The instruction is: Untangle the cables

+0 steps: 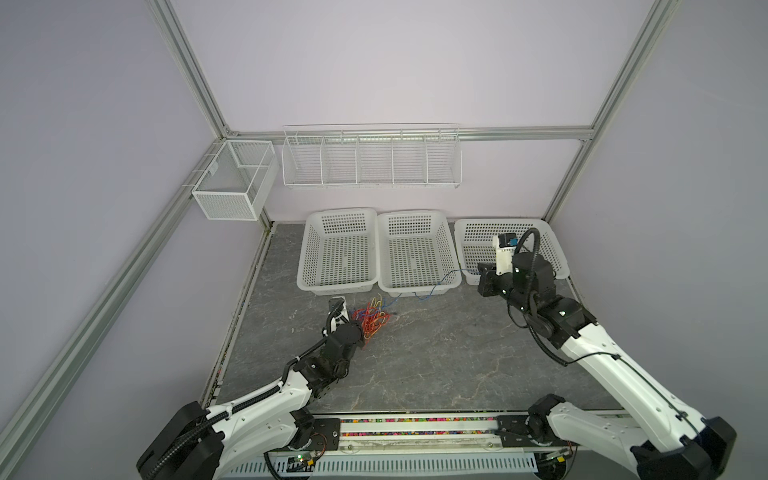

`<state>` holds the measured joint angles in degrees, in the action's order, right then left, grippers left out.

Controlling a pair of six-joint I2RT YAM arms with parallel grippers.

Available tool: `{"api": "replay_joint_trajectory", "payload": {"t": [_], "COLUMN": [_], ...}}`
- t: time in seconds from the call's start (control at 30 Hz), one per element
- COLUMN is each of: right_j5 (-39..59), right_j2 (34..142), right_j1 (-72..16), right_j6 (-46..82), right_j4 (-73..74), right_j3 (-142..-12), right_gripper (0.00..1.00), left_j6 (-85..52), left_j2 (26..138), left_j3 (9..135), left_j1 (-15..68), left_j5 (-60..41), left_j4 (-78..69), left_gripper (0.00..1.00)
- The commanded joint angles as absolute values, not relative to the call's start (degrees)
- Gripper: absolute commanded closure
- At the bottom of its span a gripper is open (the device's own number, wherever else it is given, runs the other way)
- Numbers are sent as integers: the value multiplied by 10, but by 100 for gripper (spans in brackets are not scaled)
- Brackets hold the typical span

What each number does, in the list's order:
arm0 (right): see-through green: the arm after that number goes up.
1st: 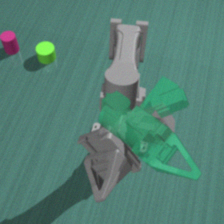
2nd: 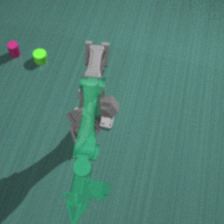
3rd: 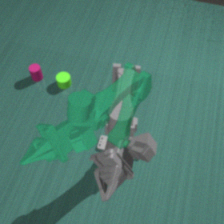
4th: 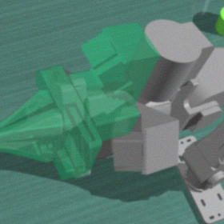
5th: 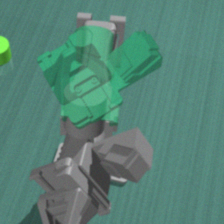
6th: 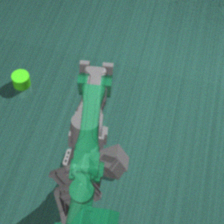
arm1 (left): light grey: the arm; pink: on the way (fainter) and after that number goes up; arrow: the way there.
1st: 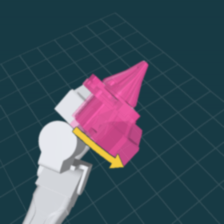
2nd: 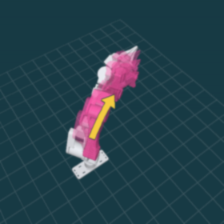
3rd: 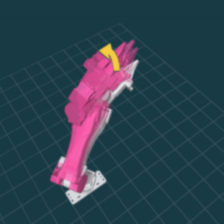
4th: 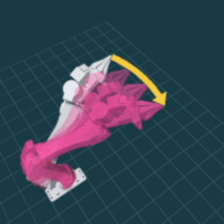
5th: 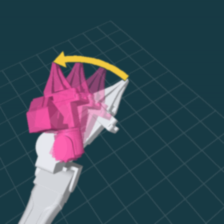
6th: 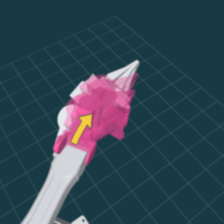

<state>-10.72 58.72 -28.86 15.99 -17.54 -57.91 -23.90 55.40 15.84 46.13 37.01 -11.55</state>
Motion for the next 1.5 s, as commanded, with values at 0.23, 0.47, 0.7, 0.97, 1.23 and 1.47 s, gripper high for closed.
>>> {"api": "replay_joint_trajectory", "payload": {"t": [0.23, 0.47, 0.7, 0.97, 1.23, 1.47], "right_j5": [-210, -273, -155, -99, -58, -96], "right_j2": [532, 535, 555, 573, 578, 567], "right_j1": [-287, -286, -286, -286, -286, -287], "right_j6": [114, 82, 91, 110, 119, 135], "right_j4": [-132, -135, -108, -91, -96, -120], "right_j3": [-615, -631, -628, -628, -623, -592], "right_gripper": [94, 94, 94, 94, 94, 91], "left_j6": [-237, -237, -193, -162, -127, -124], "left_j2": [559, 558, 550, 579, 637, 691], "left_j3": [164, 163, 163, 167, 199, 223], "left_j1": [458, 458, 459, 459, 458, 459], "left_j5": [374, 372, 301, 253, 192, 167], "left_j4": [-128, -129, -172, -231, -273, -307], "left_gripper": [100, 100, 35, 21, 15, 13]}}
